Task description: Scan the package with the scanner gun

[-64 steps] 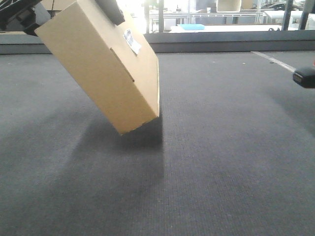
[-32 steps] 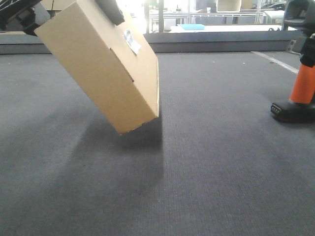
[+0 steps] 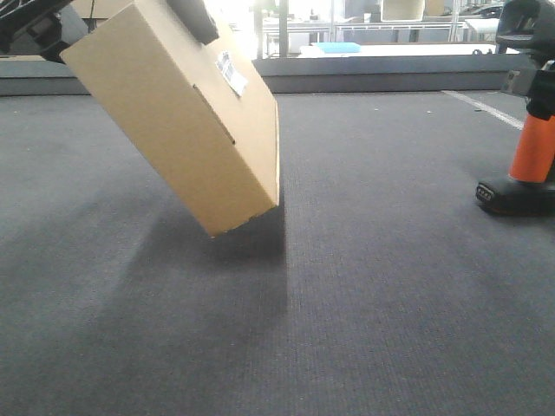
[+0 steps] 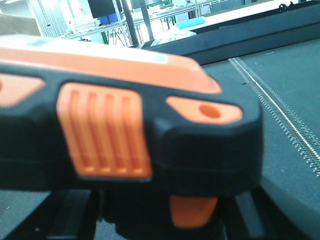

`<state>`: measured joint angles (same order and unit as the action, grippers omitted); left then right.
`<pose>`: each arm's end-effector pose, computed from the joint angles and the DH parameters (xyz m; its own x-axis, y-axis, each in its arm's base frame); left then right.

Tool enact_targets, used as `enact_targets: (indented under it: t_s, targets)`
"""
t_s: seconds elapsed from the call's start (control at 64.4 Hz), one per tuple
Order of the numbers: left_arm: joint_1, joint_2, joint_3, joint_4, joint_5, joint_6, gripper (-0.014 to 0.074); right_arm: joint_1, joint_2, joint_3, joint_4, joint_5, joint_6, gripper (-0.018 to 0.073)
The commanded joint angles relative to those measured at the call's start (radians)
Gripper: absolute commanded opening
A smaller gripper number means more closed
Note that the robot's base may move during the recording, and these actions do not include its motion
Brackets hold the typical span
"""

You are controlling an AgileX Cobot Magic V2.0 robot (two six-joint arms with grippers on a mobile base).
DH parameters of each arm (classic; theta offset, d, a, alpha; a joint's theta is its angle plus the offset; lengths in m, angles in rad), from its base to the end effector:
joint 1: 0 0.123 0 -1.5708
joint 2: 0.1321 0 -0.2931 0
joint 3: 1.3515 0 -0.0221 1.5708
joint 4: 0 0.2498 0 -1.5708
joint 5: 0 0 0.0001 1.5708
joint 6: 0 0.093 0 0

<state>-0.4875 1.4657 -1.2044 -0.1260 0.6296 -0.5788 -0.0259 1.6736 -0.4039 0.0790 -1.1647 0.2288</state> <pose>0.2815 -0.1571 0.3279 -0.8152 -0.2783 -0.5080 -0.0005 0.8774 -0.4798 0.2757 -0.0139 0.1834 0.0070 0.2564 -0.9666 0.0999 0.9616 0.2558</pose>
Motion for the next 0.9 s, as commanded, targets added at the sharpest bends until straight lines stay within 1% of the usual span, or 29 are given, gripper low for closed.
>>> enact_targets:
  t_s: [0.0, 0.373, 0.45, 0.559, 0.574, 0.621, 0.838, 0.885]
  targets:
    - [-0.007, -0.013, -0.003, -0.001, -0.020, -0.001, -0.0111, -0.005, 0.000, -0.005, 0.001, -0.056, -0.011, -0.0164]
    - [-0.007, -0.013, -0.003, -0.001, -0.020, -0.001, -0.0111, -0.005, 0.000, -0.005, -0.016, -0.056, -0.011, -0.0155]
    - [-0.007, -0.013, -0.003, -0.001, -0.020, -0.001, -0.0111, -0.005, 0.000, -0.005, -0.016, -0.056, -0.011, -0.0046]
    - [-0.007, -0.013, -0.003, 0.001, -0.020, -0.001, -0.0111, -0.005, 0.000, -0.005, -0.016, -0.056, -0.011, 0.0191]
    - [-0.007, -0.013, -0.003, 0.001, -0.020, -0.001, -0.0111, -0.005, 0.000, -0.005, -0.016, -0.056, -0.011, 0.0238]
    - [-0.007, -0.013, -0.003, 0.001, -0.020, -0.001, -0.0111, -0.005, 0.000, -0.005, -0.012, -0.056, -0.011, 0.0313]
    - [-0.007, -0.013, -0.003, 0.007, -0.020, -0.001, -0.0111, -0.005, 0.000, -0.005, -0.012, -0.056, -0.011, 0.0550]
    - [-0.007, -0.013, -0.003, 0.009, -0.020, -0.001, -0.0111, -0.005, 0.000, -0.005, -0.012, -0.056, -0.011, 0.0570]
